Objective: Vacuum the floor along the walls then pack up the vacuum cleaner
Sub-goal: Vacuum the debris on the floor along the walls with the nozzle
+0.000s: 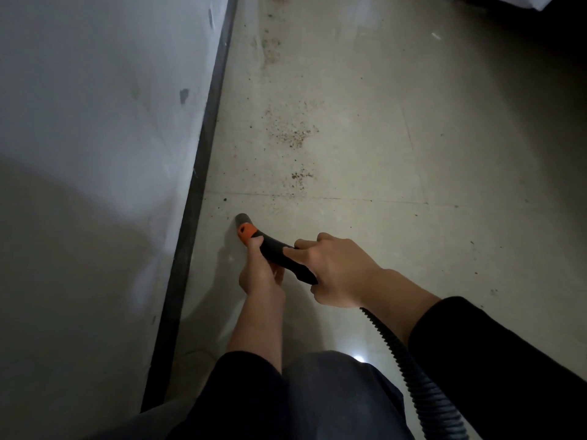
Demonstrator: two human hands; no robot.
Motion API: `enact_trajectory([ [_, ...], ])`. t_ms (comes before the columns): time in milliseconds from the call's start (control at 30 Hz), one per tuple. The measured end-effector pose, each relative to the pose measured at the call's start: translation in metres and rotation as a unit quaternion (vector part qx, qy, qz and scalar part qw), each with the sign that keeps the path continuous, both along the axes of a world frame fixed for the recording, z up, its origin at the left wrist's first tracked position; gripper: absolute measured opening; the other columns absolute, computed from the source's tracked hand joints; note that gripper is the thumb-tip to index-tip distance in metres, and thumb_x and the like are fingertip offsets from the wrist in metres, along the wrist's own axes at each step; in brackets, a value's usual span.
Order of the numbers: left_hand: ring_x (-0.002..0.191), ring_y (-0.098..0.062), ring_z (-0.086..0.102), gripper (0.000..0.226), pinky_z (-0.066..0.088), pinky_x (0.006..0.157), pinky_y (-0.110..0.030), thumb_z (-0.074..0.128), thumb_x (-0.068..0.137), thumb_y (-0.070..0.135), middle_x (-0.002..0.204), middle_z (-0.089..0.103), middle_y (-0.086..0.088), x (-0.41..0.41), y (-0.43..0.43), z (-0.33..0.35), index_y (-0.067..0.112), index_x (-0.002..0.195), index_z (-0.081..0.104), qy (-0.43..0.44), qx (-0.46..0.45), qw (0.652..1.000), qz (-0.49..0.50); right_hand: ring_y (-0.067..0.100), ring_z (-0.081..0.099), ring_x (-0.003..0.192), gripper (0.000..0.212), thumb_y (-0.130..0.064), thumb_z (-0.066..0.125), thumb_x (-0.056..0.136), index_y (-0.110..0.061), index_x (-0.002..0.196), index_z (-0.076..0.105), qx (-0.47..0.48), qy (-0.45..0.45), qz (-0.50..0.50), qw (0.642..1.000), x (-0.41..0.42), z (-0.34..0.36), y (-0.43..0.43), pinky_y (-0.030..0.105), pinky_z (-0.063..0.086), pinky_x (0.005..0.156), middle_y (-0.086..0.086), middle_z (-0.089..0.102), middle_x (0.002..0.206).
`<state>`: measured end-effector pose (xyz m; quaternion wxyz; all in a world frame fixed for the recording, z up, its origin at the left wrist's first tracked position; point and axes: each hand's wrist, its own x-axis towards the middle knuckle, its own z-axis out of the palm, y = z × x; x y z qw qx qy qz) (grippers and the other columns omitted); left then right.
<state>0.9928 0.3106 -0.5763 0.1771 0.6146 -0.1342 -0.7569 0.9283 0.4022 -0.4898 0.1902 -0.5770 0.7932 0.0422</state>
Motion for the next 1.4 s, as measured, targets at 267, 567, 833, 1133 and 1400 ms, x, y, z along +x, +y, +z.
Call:
enact_trajectory([
  [267,0.092,-0.025,0.068,0.04,0.056,0.09,-0.037,0.075,0.081,0.03,0.102,0.068,-0.012,0.004,-0.011,-0.004,0.005,0.107,0.056,-0.004,0.002,0.999,0.042,0.021,0.044,0.084,0.051,-0.015,0.058,0.084,-0.023,0.132,0.046,-0.012,-0.009,0.015,1.0,-0.001,-0.003,-0.017,0.026,0.024,0.049,-0.002,0.053,0.101],
  [567,0.089,-0.025,0.069,0.032,0.056,0.09,-0.039,0.078,0.08,0.028,0.101,0.067,-0.012,0.005,-0.027,-0.001,0.01,0.087,0.052,-0.019,0.017,0.995,0.1,0.02,0.043,0.084,0.051,-0.016,0.058,0.085,-0.023,0.134,0.046,-0.02,-0.012,0.035,0.999,0.001,-0.004,-0.041,0.025,0.023,0.049,-0.002,0.054,0.102],
  [833,0.089,-0.025,0.07,0.038,0.056,0.091,-0.04,0.079,0.079,0.029,0.105,0.068,-0.014,0.005,-0.041,-0.007,0.007,0.102,0.057,-0.006,0.014,0.994,0.11,0.022,0.047,0.087,0.055,-0.016,0.059,0.085,-0.023,0.138,0.043,-0.032,-0.017,0.036,0.999,0.001,-0.01,-0.053,0.025,0.024,0.049,-0.001,0.054,0.102],
  [1133,0.108,-0.028,0.066,0.056,0.052,0.095,-0.038,0.066,0.087,0.043,0.123,0.064,-0.016,0.002,-0.063,-0.033,0.008,0.13,0.056,0.079,-0.019,0.995,0.052,0.022,0.044,0.085,0.048,-0.015,0.058,0.087,-0.022,0.133,0.045,-0.047,-0.01,0.026,0.999,-0.001,-0.02,-0.065,0.026,0.02,0.048,0.0,0.054,0.102],
  [1400,0.105,-0.028,0.066,0.056,0.053,0.096,-0.038,0.069,0.086,0.036,0.119,0.066,-0.015,0.001,-0.062,-0.037,0.005,0.13,0.054,0.075,-0.012,0.997,0.034,0.022,0.042,0.084,0.044,-0.014,0.057,0.085,-0.02,0.128,0.048,-0.049,-0.002,0.009,0.999,-0.003,-0.021,-0.058,0.026,0.02,0.048,0.001,0.052,0.098],
])
